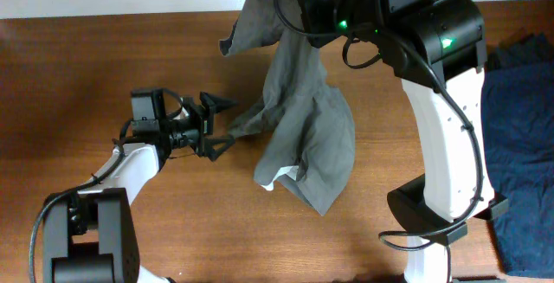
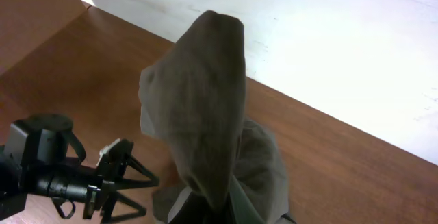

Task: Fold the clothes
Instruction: 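Grasp the hanging garment's left edge with the left gripper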

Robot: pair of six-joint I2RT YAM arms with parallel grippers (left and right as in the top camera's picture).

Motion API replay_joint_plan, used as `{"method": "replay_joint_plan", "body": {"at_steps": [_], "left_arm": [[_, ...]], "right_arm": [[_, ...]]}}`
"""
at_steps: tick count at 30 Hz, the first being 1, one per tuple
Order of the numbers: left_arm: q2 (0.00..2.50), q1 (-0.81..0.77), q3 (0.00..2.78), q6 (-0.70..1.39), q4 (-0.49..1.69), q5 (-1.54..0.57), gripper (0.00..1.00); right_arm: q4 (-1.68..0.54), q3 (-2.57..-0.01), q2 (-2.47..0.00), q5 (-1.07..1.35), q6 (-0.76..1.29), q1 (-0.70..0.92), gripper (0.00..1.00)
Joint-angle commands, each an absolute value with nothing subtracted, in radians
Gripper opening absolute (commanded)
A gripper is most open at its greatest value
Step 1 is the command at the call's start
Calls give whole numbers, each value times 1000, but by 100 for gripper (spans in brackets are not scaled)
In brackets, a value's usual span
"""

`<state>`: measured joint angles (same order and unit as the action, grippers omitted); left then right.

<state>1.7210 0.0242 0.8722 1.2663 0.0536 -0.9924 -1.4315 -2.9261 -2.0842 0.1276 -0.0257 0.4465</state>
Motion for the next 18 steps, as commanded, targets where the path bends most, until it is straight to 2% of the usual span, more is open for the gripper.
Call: {"method": "replay_joint_plan", "body": {"at_steps": [1,6,14,18], "left_arm": [[1731,22,883,1311,125,-1023,99],[1767,22,883,1297,152,-975,99],[1857,20,883,1330,-47,-965,99],[1901,20,883,1333,-94,-978,94]], "right_arm": [[-1420,-2935,-2056,114,-17,442,7],[-1420,-2935,-2056,115,-17,443,7],[-1422,-2935,-2056,120,39,443,6],[-1425,-2935,-2056,123,45,444,6]]}}
